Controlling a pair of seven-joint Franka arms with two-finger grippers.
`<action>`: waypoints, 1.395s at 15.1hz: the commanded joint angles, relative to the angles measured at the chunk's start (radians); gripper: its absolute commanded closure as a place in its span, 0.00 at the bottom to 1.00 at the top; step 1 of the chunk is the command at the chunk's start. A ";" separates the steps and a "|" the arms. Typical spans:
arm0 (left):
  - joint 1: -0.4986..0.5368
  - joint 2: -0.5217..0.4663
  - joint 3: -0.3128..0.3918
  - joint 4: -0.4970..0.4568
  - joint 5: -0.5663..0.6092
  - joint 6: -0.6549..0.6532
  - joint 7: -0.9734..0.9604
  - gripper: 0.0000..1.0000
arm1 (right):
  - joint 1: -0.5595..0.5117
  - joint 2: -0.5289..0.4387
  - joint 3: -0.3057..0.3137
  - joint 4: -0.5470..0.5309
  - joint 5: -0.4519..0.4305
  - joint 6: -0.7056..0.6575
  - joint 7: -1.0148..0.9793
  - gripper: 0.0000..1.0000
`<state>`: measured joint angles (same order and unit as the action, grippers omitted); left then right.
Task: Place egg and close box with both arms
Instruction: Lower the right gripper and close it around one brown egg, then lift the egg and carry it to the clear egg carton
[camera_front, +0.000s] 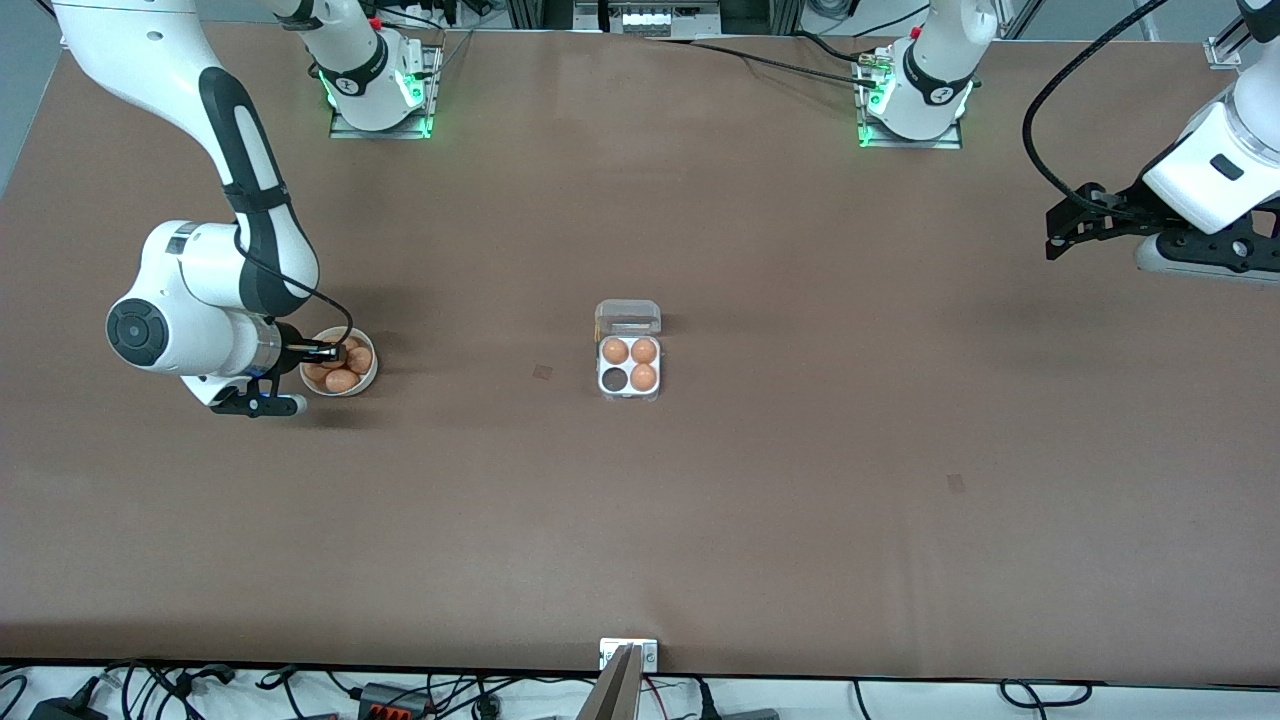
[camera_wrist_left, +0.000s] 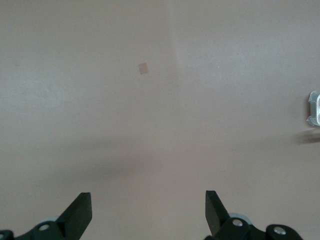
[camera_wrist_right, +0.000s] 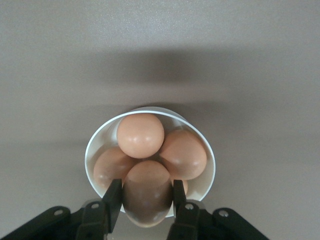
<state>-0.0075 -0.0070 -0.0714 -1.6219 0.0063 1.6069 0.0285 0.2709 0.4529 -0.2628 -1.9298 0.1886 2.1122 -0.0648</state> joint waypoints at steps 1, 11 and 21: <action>0.004 -0.002 -0.001 0.017 0.003 -0.019 0.014 0.00 | 0.005 -0.008 0.000 0.005 -0.009 0.006 0.019 0.73; 0.004 -0.002 -0.002 0.017 0.003 -0.019 0.017 0.00 | 0.037 -0.008 0.007 0.144 -0.014 -0.116 0.008 0.83; 0.004 -0.002 -0.002 0.017 0.003 -0.019 0.016 0.00 | 0.290 0.024 0.007 0.405 0.003 -0.272 0.278 0.90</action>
<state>-0.0073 -0.0070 -0.0714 -1.6219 0.0063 1.6069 0.0285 0.5437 0.4521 -0.2482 -1.5753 0.1898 1.8624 0.2009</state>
